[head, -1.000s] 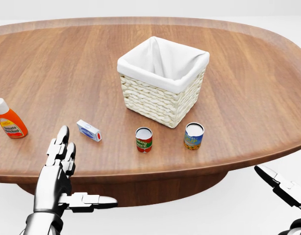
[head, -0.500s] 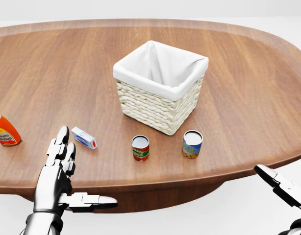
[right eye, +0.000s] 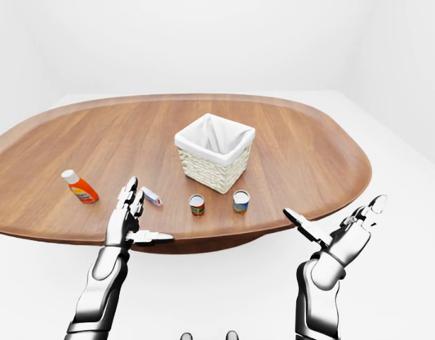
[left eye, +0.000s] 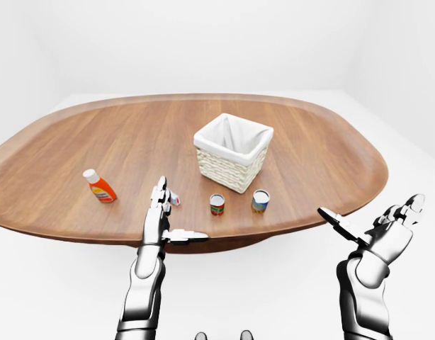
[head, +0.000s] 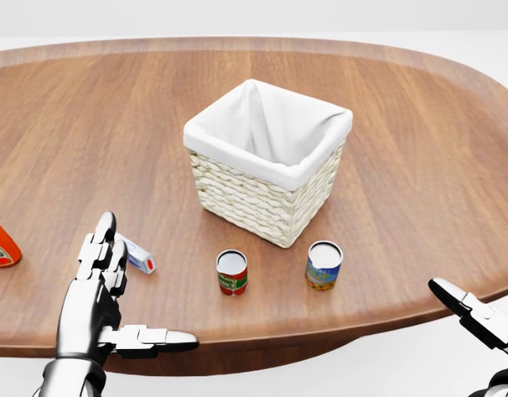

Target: Pick up the alphabet soup and the cream cheese box, and put them in the basket.

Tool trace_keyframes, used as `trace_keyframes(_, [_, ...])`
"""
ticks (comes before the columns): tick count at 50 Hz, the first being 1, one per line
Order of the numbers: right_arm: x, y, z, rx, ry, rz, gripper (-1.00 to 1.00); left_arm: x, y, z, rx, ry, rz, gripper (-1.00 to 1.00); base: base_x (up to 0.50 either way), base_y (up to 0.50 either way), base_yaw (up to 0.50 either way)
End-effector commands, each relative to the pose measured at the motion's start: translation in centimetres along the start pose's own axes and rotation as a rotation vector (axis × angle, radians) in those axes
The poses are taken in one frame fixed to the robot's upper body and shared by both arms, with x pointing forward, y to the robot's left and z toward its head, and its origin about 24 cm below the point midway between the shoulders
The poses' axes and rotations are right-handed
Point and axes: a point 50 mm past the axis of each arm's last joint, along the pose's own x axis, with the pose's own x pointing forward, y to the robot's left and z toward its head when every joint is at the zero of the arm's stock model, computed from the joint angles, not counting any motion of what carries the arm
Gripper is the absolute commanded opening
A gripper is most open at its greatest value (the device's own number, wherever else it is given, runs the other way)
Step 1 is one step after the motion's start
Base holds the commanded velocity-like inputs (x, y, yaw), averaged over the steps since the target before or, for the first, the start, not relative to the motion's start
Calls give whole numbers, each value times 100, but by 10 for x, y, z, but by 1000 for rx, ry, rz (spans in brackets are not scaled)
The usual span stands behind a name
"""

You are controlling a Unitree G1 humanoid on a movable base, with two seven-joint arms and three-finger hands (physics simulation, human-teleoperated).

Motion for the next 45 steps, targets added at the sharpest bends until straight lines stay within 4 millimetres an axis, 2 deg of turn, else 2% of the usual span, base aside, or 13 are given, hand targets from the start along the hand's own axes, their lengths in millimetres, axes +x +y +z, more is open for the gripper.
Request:
trace_keyframes(1, [0, 0, 0, -3, 0, 0, 100, 0, 0, 0, -4, 0, 2, 100, 14, 0, 0])
trace_keyframes(45, [0, 0, -1, -3, 2, 0, 100, -1, 0, 1, -7, 0, 3, 100, 13, 0, 0])
